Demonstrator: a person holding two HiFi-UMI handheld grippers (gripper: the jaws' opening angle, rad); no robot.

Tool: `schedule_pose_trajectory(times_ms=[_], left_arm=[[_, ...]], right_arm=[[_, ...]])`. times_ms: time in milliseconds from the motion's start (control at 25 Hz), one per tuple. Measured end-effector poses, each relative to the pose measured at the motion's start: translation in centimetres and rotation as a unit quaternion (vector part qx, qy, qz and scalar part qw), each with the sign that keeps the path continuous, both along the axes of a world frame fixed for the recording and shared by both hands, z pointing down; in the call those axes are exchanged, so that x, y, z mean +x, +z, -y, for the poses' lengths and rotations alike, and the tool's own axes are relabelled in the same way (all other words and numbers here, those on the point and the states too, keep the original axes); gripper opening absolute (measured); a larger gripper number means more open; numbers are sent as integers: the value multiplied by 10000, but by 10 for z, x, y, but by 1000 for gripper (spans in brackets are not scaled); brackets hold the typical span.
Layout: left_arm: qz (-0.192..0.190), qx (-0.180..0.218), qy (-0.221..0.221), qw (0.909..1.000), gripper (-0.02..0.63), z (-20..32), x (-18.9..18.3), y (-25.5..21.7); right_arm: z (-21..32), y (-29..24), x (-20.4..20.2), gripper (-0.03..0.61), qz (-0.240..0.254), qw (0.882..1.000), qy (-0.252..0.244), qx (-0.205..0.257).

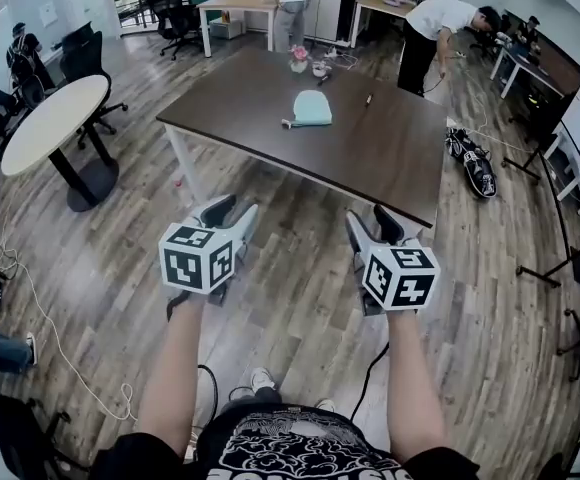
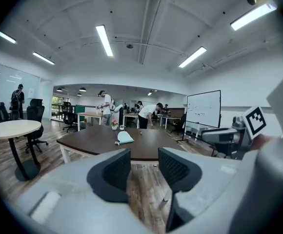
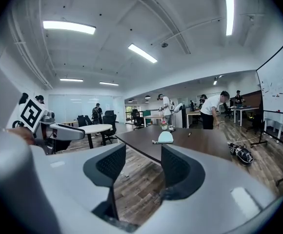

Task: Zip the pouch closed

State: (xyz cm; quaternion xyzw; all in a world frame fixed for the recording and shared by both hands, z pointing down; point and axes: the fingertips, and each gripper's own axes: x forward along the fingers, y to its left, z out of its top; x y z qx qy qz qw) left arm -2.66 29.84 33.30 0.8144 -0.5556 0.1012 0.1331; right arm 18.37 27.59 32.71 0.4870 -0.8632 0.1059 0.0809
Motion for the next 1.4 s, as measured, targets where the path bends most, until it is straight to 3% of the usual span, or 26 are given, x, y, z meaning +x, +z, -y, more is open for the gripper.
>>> schedule_pose_trajectory(times_ms=[320,680,1080,1400], left_arm=[[-32,-53,191,9998,266,27,-39,5],[-176,-89,214,9996,387,52,-72,13],[-91,-26,278,9996,470,77,-88,13],[-18,-33,307,9995,477,87,-81,17]], right_arm=[[13,1,-40,307,-62,9999,125,-97],[29,3,-53,395,-56,9981,614,-64],[45,7,-70,454,-19,9975,700,-60],[59,12,-63,474,-62,9967,806,20]])
